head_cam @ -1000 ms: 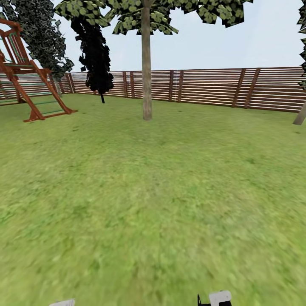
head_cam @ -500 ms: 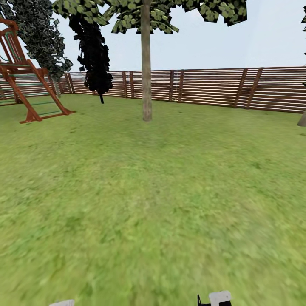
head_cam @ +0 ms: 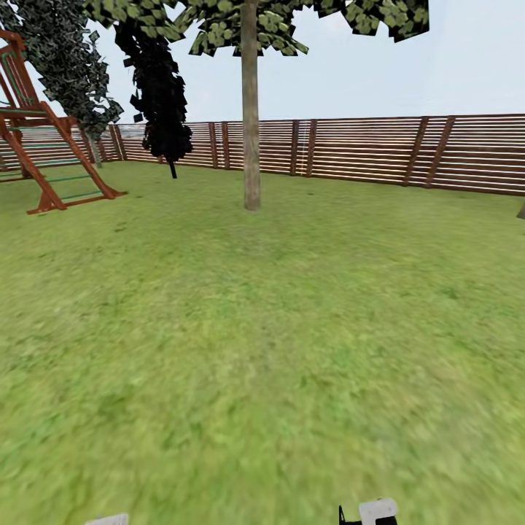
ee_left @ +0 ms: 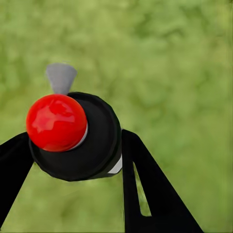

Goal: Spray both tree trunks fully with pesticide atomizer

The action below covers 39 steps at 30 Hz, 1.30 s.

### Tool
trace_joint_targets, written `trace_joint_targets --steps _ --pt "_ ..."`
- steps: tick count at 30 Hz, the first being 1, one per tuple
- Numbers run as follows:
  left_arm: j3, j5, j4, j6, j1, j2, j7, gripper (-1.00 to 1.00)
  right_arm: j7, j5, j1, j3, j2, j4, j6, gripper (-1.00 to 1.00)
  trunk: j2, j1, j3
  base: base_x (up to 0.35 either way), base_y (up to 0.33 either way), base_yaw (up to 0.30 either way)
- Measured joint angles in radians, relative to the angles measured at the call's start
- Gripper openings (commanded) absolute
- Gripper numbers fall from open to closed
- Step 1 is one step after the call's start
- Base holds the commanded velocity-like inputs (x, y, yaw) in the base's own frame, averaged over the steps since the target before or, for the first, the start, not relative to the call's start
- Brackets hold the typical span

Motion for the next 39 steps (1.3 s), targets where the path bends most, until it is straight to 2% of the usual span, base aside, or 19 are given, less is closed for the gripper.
trace_joint_targets --steps 39 --pt "0.001 0.000 0.000 -0.001 0.000 0.002 0.000 -1.00 0.000 0.000 0.000 0.000 0.000 0.000 0.000 1.00 0.000 0.000 0.000 0.338 0.000 0.000"
